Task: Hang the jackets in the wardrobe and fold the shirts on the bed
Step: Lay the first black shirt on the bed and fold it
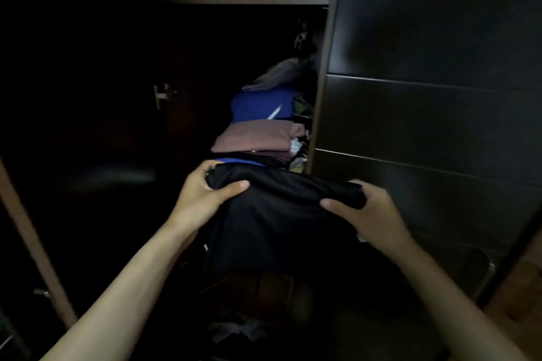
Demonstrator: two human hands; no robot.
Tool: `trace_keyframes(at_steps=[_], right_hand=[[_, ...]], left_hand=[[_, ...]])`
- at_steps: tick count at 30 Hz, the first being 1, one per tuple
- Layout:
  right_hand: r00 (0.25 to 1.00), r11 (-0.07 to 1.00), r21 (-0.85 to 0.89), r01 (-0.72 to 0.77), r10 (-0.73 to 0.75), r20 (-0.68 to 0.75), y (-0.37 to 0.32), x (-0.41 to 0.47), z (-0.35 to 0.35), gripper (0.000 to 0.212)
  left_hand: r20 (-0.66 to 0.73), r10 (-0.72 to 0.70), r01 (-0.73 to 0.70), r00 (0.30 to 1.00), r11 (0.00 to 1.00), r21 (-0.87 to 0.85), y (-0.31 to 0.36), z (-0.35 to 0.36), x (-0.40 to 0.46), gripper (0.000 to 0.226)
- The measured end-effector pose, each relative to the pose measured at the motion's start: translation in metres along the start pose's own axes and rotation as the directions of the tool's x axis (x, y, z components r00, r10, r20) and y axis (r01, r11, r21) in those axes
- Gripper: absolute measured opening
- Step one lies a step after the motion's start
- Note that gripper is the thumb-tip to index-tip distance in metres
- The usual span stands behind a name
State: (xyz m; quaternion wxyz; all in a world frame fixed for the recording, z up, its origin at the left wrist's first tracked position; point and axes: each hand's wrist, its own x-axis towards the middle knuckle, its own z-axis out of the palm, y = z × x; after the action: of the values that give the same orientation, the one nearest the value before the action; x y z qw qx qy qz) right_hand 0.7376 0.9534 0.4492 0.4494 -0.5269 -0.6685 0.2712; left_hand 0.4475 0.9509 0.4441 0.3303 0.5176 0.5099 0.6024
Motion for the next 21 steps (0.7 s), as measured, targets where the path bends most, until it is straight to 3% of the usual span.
trace_keyframes(at_steps=[4,11,14,17,19,21], right_hand=[[0.982,0.979,-0.102,0.177,-0.182,-0.047,-0.009,0.048,0.081,0.032],[0.986,0.994,-0.009,0.112,-0.113,-0.122,-0.038,0.197,0.131,0.029],[0.965,0.995,-0.081,0.061,-0.080,-0.251,-0.066,0.281,0.122,0.033],[0.931,0.933,-0.331,-0.138,0.008,-0.365,-0.076,0.359,0.116,0.043],[0.901,0.816,-0.519,-0.255,0.007,-0.433,-0.063,0.392,0.120,0.044],[0.914,0.683,-0.691,-0.234,-0.087,-0.396,-0.045,0.412,0.137,0.044]], left_hand=[[-0.314,0.011,0.008,0.949,0.998,0.061,-0.026,-0.027,0.034,0.053],[-0.380,0.136,-0.065,0.915,0.979,0.194,-0.045,-0.039,0.168,0.057],[-0.363,0.184,-0.110,0.914,0.970,0.216,-0.030,-0.025,0.265,0.061],[-0.222,0.152,-0.070,0.963,0.939,0.338,-0.016,0.003,0.357,0.064],[-0.134,0.100,-0.011,0.986,0.839,0.544,-0.022,0.020,0.397,0.072],[-0.095,0.098,0.007,0.991,0.663,0.749,-0.038,0.030,0.418,0.071]])
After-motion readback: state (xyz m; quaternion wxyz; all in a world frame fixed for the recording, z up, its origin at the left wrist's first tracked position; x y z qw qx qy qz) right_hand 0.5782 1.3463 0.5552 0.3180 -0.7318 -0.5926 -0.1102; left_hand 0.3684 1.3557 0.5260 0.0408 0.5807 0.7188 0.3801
